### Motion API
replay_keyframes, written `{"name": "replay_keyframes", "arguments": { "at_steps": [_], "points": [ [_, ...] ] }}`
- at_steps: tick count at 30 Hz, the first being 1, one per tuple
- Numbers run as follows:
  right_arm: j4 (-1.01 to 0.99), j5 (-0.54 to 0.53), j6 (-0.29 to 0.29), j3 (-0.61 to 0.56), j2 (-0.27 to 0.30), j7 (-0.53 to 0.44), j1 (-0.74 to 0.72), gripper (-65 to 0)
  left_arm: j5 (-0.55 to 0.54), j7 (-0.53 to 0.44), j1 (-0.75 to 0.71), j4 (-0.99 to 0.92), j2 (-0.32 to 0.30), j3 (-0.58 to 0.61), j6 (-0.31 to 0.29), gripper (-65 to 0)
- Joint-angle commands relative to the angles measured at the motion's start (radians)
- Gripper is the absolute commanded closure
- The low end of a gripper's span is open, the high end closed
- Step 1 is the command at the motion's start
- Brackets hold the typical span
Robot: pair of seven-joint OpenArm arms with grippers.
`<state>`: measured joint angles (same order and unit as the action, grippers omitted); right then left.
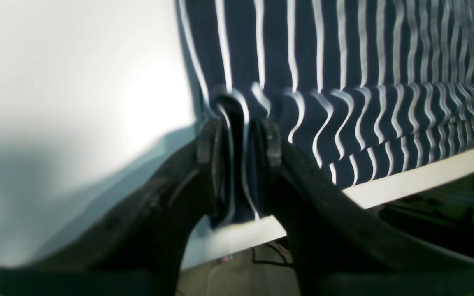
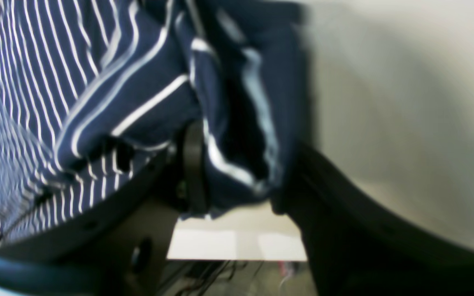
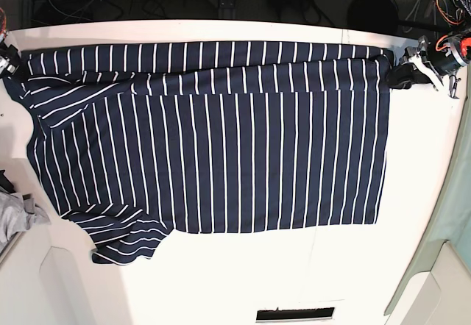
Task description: Layout the t-shirt on the table in an organized manner, then fold the t-shirt properly
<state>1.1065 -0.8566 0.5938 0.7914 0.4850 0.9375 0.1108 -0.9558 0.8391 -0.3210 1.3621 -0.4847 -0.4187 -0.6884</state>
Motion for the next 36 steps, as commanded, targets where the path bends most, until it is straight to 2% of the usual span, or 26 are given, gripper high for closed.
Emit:
{"name": "replay_keyframes", "arguments": {
  "at_steps": [1, 4, 12, 17, 22, 28, 32, 36],
  "points": [
    [0.041, -0.017, 0.005, 0.023, 0.03, -0.027, -0.008, -21.9, -0.024, -0.008, 0.005, 0.032, -0.023, -0.008, -0.01, -16.6],
    [0.097, 0.007, 0.005, 0.032, 0.03, -0.074, -0.016, -21.9, -0.029, -0.008, 0.005, 0.079, -0.023, -0.008, -0.01, -16.6],
    [0.109, 0.045, -0.009, 0.001, 0.027, -0.111, -0.147, -21.9, -0.04, 0.027, 0.004, 0.153, -0.024, -0.008, -0.01, -16.6],
    [0.107, 0.162, -0.033, -0.135, 0.027, -0.239, -0.251, -21.9, -0.058, 0.026, 0.003, 0.156, -0.045, -0.008, -0.01, -16.6],
    [0.078, 0.224, -0.074, -0.289, 0.025, -0.286, -0.402, -21.9, -0.058, 0.023, 0.005, 0.157, -0.06, -0.008, -0.01, -16.6],
    [-0.055, 0.358, -0.218, -0.433, -0.014, -0.357, -0.596, -21.9, -0.057, 0.023, 0.005, 0.157, -0.062, -0.008, -0.01, -16.6],
    [-0.24, 0.45, -0.232, -0.502, -0.06, -0.426, -0.705, -21.9, -0.057, 0.022, 0.005, 0.157, -0.062, -0.008, -0.01, -16.6],
    [-0.427, 0.457, -0.232, -0.58, -0.095, -0.473, -0.748, -21.9, -0.058, -0.003, 0.008, 0.157, -0.063, -0.008, -0.01, -16.6]
  ]
}}
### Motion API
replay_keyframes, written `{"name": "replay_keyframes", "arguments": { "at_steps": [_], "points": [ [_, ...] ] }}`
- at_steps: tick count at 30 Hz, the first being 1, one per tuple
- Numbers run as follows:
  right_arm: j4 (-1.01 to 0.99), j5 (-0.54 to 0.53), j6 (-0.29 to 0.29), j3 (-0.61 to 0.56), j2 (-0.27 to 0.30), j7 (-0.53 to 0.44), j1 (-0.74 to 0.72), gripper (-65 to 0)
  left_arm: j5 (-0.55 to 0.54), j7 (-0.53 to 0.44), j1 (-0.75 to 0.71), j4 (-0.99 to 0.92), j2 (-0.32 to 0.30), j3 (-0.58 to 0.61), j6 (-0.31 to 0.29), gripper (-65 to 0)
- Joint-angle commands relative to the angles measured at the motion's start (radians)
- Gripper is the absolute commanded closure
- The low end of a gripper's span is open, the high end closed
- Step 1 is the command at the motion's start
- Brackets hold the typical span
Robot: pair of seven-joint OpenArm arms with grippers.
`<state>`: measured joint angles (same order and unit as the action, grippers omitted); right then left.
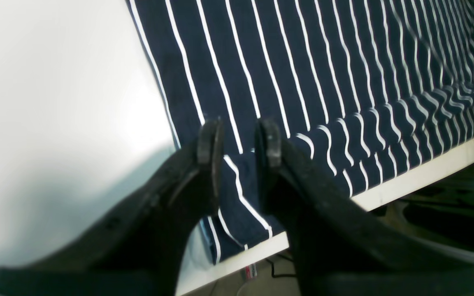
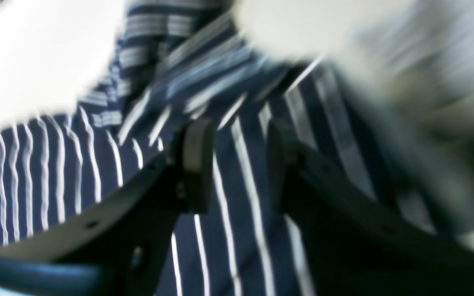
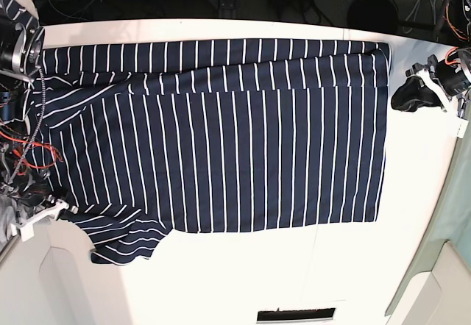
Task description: Layout the t-shirt on the table in an organized manner, then fold the t-shirt properly
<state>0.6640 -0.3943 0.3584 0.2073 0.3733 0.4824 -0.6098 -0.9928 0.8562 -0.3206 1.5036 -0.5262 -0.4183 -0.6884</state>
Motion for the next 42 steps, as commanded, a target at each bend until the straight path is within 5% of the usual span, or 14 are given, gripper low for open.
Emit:
{"name": "replay_keyframes", "arguments": {
  "at_steps": [1, 10, 16, 26, 34, 42],
  "points": [
    [-0.014, -0.005, 0.004, -0.009, 0.01, -0.032, -0.027, -21.9, -0.021, -0.022, 0.013, 0.016, -0.024, -0.008, -0.01, -16.6],
    [-0.037, -0.005, 0.004, -0.021, 0.01, -0.053, -0.014, -21.9, 0.01, -0.021, 0.115, 0.014, -0.059, -0.006, -0.01, -16.6],
    [-0.029, 0.026, 0.003, -0.022, 0.009, -0.169, -0.016, -21.9, 0.01, -0.022, 0.115, -0.008, -0.055, 0.029, -0.01, -16.6],
    [-0.046, 0.103, 0.006, -0.022, -0.005, -0.142, 0.067, -21.9, 0.188, -0.125, 0.137, -0.023, -0.049, 0.222, -0.01, -16.6],
    [-0.032, 0.031, 0.108, -0.022, -0.004, -0.141, 0.193, -21.9, 0.232, -0.18, 0.15, -0.063, -0.033, 0.23, 0.001, -16.6],
    [0.153, -0.024, 0.128, -0.021, 0.005, -0.044, 0.365, -21.9, 0.254, -0.18, 0.157, -0.066, -0.034, 0.229, 0.001, -16.6]
  ]
}}
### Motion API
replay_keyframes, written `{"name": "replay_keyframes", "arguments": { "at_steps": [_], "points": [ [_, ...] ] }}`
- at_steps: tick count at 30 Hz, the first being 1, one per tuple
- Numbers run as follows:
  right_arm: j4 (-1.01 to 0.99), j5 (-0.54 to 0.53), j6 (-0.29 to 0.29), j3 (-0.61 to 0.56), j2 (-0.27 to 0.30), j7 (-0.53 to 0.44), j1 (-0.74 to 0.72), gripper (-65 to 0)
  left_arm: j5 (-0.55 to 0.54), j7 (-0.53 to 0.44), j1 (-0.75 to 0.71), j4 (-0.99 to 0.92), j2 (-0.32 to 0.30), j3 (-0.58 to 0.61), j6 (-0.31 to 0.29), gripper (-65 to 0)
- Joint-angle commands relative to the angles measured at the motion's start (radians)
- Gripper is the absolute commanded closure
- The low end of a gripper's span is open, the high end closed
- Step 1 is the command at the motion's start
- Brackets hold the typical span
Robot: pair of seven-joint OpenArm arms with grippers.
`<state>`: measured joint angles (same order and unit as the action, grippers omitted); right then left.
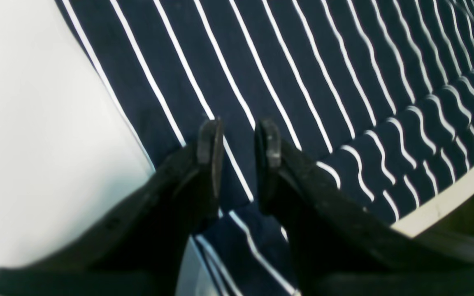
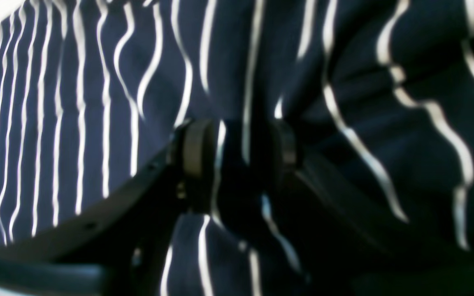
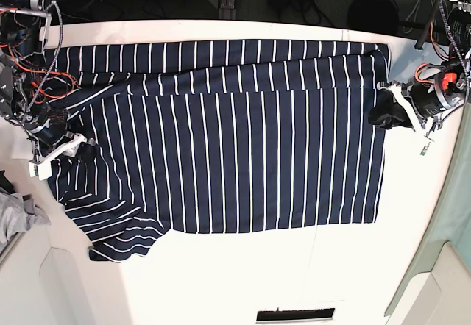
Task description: Layout the t-shirt on the table in an organized manner, then fold the t-shirt properly
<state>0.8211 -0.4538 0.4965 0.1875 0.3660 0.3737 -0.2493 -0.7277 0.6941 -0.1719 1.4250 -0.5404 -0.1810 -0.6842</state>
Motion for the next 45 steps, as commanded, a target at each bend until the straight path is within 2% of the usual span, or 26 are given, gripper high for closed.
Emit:
{"name": "replay_keyframes", "arguments": {
  "at_steps": [1, 11, 19, 21, 24, 26, 30, 34, 37, 40, 45],
  "points": [
    [0.031, 0.02, -0.01, -0.001, 0.013, 0.081, 0.032, -21.9, -0.012, -0.019, 0.008, 0.013, -0.02, -0.008, -0.003, -16.6],
    [0.285, 0.0, -0.014, 0.039, 0.016, 0.084, 0.231, -21.9, -0.013, -0.037, 0.008, 0.013, -0.02, -0.008, -0.004, -16.6],
    [0.348, -0.053, -0.018, 0.141, 0.016, 0.083, 0.186, -21.9, -0.013, -0.035, 0.008, 0.013, -0.02, -0.008, -0.004, -16.6],
    [0.348, -0.051, -0.052, 0.166, 0.016, 0.082, 0.151, -21.9, -0.015, -0.03, 0.008, 0.013, -0.02, -0.008, -0.004, -16.6],
    [0.338, 0.002, -0.135, 0.178, 0.016, 0.074, 0.083, -21.9, -0.016, -0.016, 0.008, 0.013, -0.02, -0.008, -0.005, -16.6],
    [0.309, 0.037, -0.16, 0.178, 0.016, 0.067, 0.027, -21.9, -0.02, -0.016, 0.006, 0.013, -0.019, -0.008, -0.007, -16.6],
    [0.172, 0.071, -0.163, 0.178, 0.016, 0.022, -0.113, -22.0, -0.02, -0.013, 0.005, 0.013, -0.02, -0.008, -0.008, -16.6],
    [-0.038, 0.135, -0.209, 0.178, 0.016, -0.056, -0.253, -22.2, -0.019, -0.001, -0.004, 0.013, -0.02, -0.008, -0.008, -16.6],
    [-0.225, 0.185, -0.214, 0.177, 0.016, -0.12, -0.344, -23.3, -0.026, -0.002, -0.013, 0.013, -0.019, -0.008, -0.008, -16.6],
    [-0.352, 0.211, -0.232, 0.177, 0.016, -0.182, -0.395, -27.5, -0.047, -0.002, -0.014, 0.013, -0.019, -0.008, -0.008, -16.6],
    [-0.417, 0.211, -0.203, 0.177, 0.015, -0.185, -0.407, -27.6, -0.053, -0.002, -0.014, 0.013, -0.019, -0.008, -0.008, -16.6]
  ]
}}
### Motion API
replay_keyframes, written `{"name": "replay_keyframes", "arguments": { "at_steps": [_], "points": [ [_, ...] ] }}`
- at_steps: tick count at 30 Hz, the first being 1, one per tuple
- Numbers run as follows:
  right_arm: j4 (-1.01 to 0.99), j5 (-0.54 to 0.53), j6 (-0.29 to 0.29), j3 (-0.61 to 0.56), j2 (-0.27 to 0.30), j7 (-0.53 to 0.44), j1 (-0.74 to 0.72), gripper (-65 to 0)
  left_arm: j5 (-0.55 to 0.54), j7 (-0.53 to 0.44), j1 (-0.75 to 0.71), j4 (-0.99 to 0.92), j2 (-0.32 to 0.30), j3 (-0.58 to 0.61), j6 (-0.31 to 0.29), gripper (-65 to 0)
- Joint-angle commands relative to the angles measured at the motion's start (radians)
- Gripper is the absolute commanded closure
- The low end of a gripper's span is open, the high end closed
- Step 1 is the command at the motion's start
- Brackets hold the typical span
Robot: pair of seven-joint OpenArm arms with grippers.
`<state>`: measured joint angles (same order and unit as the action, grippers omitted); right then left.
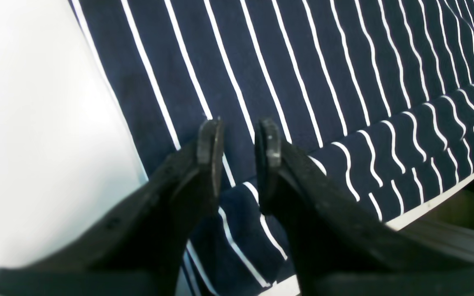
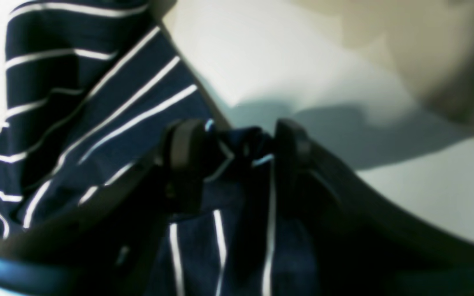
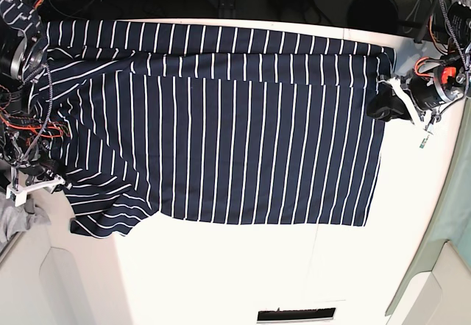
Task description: Layout the t-shirt on the table in an organized manner, then fold the t-shirt properly
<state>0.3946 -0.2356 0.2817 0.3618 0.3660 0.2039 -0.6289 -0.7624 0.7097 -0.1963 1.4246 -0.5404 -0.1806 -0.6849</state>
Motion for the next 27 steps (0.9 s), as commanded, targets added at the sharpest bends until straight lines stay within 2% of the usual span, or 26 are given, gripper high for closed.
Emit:
{"name": "replay_keyframes", "arguments": {
  "at_steps": [1, 5, 10, 13, 17, 18, 20, 23, 25, 27],
  "points": [
    [0.008, -0.007, 0.027, 0.003, 0.015, -0.014, -0.027, -27.6, -0.019, -0.017, 0.011, 0.013, -0.019, -0.008, -0.008, -16.6],
    [0.007, -0.028, 0.111, 0.003, 0.015, -0.014, -0.027, -27.6, -0.019, -0.018, 0.011, 0.013, -0.019, -0.008, -0.008, -16.6],
    [0.007, -0.041, 0.127, 0.002, 0.01, -0.013, -0.027, -26.4, -0.019, -0.018, 0.011, 0.013, -0.02, -0.008, -0.001, -16.6],
    [0.007, -0.04, 0.127, 0.003, 0.008, -0.002, -0.027, -14.7, -0.019, -0.022, 0.014, 0.013, -0.019, -0.008, 0.071, -16.6],
    [0.007, -0.033, 0.2, 0.003, 0.008, -0.002, -0.027, 0.0, -0.019, -0.046, 0.014, 0.013, -0.019, -0.008, 0.075, -16.7],
    [0.007, -0.033, 0.223, 0.003, 0.007, -0.002, -0.027, 0.0, -0.017, -0.051, 0.017, 0.013, -0.019, -0.008, 0.076, -17.1],
    [0.007, -0.033, 0.274, 0.003, 0.008, -0.002, -0.027, 0.0, 0.005, -0.055, 0.031, 0.013, -0.019, -0.008, 0.076, -23.5],
    [0.009, -0.034, 0.291, 0.003, 0.008, 0.014, -0.027, 0.0, 0.037, -0.056, 0.07, 0.013, -0.019, -0.008, 0.076, -33.2],
    [0.013, -0.034, 0.291, 0.003, 0.009, 0.037, -0.027, 0.0, 0.051, -0.057, 0.107, 0.013, -0.019, -0.008, 0.083, -33.6],
    [0.016, -0.037, 0.291, 0.003, 0.011, 0.077, -0.027, 0.0, 0.068, -0.065, 0.149, 0.003, -0.019, -0.008, 0.119, -33.5]
  ]
}}
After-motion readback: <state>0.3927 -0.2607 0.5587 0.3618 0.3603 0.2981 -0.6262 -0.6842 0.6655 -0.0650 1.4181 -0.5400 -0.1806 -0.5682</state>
